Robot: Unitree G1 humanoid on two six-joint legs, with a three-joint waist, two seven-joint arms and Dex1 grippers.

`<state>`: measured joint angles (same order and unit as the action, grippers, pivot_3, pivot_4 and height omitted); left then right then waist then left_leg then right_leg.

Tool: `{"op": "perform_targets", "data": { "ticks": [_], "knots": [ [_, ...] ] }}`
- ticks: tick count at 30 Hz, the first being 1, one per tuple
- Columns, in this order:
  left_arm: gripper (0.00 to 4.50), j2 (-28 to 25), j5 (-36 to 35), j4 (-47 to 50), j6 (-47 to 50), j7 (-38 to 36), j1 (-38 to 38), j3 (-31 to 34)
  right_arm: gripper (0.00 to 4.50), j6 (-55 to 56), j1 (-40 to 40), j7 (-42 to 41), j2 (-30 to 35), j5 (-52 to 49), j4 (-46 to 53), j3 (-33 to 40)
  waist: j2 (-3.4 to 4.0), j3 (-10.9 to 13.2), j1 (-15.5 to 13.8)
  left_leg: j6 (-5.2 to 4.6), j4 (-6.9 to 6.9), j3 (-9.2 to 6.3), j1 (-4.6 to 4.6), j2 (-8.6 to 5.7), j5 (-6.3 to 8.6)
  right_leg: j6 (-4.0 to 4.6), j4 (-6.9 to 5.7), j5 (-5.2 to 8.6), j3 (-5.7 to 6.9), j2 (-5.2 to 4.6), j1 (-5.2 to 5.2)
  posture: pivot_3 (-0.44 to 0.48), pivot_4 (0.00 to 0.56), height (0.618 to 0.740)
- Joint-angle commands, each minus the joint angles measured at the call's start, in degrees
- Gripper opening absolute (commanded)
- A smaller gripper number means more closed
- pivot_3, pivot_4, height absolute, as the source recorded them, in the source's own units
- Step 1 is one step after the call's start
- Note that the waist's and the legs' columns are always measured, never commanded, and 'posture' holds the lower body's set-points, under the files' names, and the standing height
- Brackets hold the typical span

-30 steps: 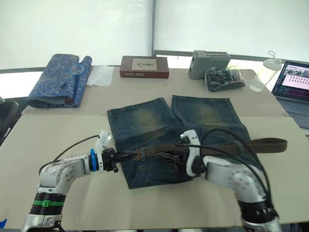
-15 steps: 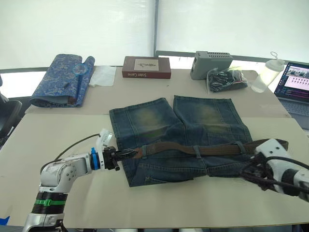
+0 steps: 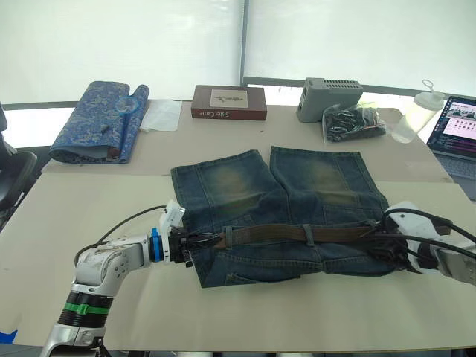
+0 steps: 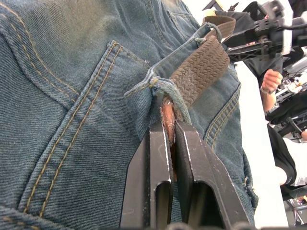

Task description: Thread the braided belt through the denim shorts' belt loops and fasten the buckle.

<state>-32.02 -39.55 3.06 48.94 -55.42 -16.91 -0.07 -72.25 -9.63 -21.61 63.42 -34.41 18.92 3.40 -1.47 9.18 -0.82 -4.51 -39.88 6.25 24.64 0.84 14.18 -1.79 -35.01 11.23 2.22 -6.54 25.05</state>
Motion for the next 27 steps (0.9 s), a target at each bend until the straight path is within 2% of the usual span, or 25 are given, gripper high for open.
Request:
{"op": "perform_targets", "data": {
  "ticks": [1,5,6,8,13,15,18,24,27],
  "knots": [
    [0.0,0.09,-0.44,2.33,-0.71,-0.82,-0.19,-0.06,1.45,0.38,-1.56,-2.14,1.17,3.16,-0.98,-2.5,0.0,0.0,0.01,0.0,0.0,0.0,0.0,0.0,0.0,0.0,0.0,0.0,0.0,0.0,-0.01,0.0,0.15,0.74],
    [0.0,0.14,-0.79,3.52,-0.47,-0.76,0.0,-0.17,0.1,-1.74,2.8,-2.92,3.3,4.58,2.28,1.34,0.0,0.0,-0.1,0.0,-0.02,-0.02,-0.01,0.01,0.0,-0.03,0.0,-0.01,0.03,0.0,-0.03,0.0,0.15,0.74],
    [0.0,0.15,-0.85,3.94,-0.44,-0.89,-0.1,-0.36,0.04,-2.42,4.62,-2.89,4.05,5.0,3.42,2.87,0.01,-0.01,-0.42,0.0,-0.02,-0.02,0.0,0.01,0.0,-0.06,0.0,-0.02,0.03,0.0,-0.03,0.0,0.15,0.74],
    [0.0,0.58,-1.5,5.27,0.37,-0.7,-0.41,-0.76,0.04,-4.23,9.16,-2.59,4.64,5.87,5.93,7.87,0.01,-0.01,-0.86,-0.02,-0.02,-0.05,-0.01,0.01,0.01,-0.48,-0.01,-0.17,0.04,0.0,-0.07,0.0,0.15,0.74],
    [0.0,4.85,-2.21,6.9,1.5,0.7,-2.37,-3.96,0.04,-5.89,19.55,-0.8,4.06,11.2,9.36,19.81,0.03,-0.02,-1.83,-0.1,-0.11,-0.05,0.07,-0.03,0.06,-0.52,0.04,-0.18,0.04,-0.04,-0.09,0.0,0.15,0.74],
    [0.0,6.0,-1.87,6.8,1.9,0.83,-3.08,-5.24,0.04,-5.84,20.6,-0.2,2.38,12.51,9.52,22.42,0.03,-0.02,-1.82,-0.16,-0.25,-0.04,0.09,-0.05,0.1,-0.53,0.04,-0.2,0.02,-0.05,-0.12,0.0,0.15,0.74],
    [0.0,4.79,-1.36,5.34,2.14,-0.03,-3.55,-4.88,0.04,-4.18,21.1,-0.05,1.97,14.4,8.5,21.94,0.03,-0.02,-1.38,-0.16,-0.37,-0.03,0.07,-0.03,0.1,-0.36,0.03,-0.15,0.01,-0.02,-0.14,0.0,0.15,0.74],
    [0.0,-7.61,1.56,-5.22,-0.65,-8.64,-4.76,-1.62,0.04,-2.05,16.98,0.25,-0.31,15.76,4.68,18.67,0.11,-0.03,0.06,-0.05,-0.19,0.0,0.02,0.04,0.03,-0.29,-0.07,-0.11,-0.01,0.11,0.01,0.0,0.15,0.74],
    [0.0,-10.7,2.77,-8.05,-2.04,-11.96,-5.26,-2.15,0.04,-1.76,14.25,-0.01,-1.4,15.45,3.08,18.19,0.14,-0.02,0.0,-0.08,-0.17,0.03,0.05,0.01,0.05,-0.39,-0.02,-0.15,-0.01,0.07,0.01,0.0,0.15,0.74]
  ]
}}
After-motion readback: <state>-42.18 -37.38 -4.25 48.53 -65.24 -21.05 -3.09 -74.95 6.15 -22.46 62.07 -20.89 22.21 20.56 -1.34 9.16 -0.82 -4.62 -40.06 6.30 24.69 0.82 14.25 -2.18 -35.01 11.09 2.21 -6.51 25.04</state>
